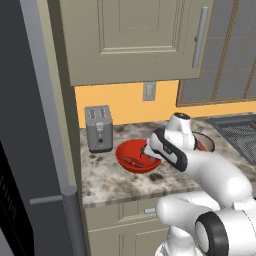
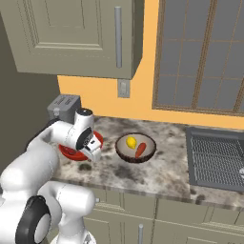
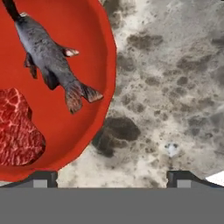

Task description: Place the bowl with the lemon and carrot on the top shelf of the fridge. Place the bowl with the fish and steak on the second highest shelf of the fridge.

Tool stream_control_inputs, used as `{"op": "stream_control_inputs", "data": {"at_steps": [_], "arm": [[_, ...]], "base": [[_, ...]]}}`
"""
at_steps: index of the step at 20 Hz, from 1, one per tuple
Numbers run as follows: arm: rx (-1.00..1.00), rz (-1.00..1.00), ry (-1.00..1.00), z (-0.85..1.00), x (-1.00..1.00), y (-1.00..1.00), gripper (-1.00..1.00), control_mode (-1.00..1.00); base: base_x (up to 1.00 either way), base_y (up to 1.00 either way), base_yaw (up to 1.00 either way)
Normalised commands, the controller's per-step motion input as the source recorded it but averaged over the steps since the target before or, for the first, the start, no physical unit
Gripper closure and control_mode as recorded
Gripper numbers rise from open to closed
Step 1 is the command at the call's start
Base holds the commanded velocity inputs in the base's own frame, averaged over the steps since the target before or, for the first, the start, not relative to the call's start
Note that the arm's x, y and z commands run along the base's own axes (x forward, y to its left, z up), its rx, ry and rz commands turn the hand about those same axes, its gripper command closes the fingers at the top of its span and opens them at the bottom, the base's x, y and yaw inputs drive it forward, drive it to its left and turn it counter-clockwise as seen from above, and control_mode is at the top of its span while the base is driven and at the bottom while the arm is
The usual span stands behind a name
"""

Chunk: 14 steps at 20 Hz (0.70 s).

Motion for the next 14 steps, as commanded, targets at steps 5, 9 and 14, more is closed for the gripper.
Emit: {"op": "stream_control_inputs", "data": {"at_steps": [5, 9, 14], "arm": [[0.01, -0.18, 0.00, -0.34, 0.28, 0.11, -1.00, -1.00], [0.00, -0.15, 0.00, -0.23, 0.22, 0.02, -1.00, -1.00], [0.00, -0.15, 0.00, -0.14, 0.24, 0.07, -1.00, -1.00]], "base": [[0.00, 0.00, 0.00], [0.00, 0.00, 0.00], [0.00, 0.00, 0.00]]}}
